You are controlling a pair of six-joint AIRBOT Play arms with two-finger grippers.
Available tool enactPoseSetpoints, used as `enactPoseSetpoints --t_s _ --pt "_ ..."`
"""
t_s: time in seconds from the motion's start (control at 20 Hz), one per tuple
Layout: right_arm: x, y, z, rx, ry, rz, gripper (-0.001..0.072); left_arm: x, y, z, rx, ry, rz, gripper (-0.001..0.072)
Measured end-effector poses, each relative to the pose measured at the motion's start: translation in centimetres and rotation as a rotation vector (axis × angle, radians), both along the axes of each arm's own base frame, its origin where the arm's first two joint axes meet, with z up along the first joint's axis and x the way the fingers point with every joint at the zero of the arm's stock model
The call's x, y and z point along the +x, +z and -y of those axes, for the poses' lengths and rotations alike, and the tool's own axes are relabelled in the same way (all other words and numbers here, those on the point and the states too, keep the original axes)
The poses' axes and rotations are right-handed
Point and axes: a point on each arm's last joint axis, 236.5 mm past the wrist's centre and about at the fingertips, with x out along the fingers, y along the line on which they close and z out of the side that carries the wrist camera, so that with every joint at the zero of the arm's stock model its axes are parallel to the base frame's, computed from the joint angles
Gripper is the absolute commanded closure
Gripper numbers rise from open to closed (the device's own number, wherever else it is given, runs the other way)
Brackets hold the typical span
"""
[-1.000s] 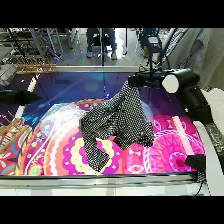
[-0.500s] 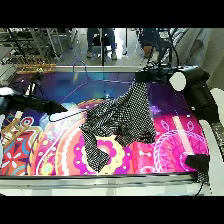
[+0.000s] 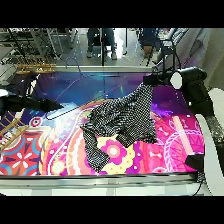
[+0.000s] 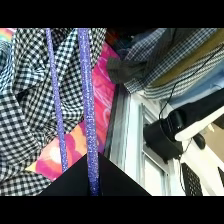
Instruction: Fold the clothes and pants, and hang the long-sleeved shirts on hangers.
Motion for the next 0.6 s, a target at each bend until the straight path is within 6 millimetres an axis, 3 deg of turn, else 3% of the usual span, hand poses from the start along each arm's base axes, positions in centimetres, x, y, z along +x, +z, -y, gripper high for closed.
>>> enactPoseSetpoints --t_s 0.25,0.6 --pt "1.4 0.6 0.6 0.035 -0.031 0.057 0.0689 -0.9 0.1 1.1 -0.004 -0.059 0.024 0.0690" --pt "1.6 2.1 0.6 0.055 -0.036 0.096 0.0689 -2.7 -1.9 4.0 0.080 -0.170 0.007 0.0689"
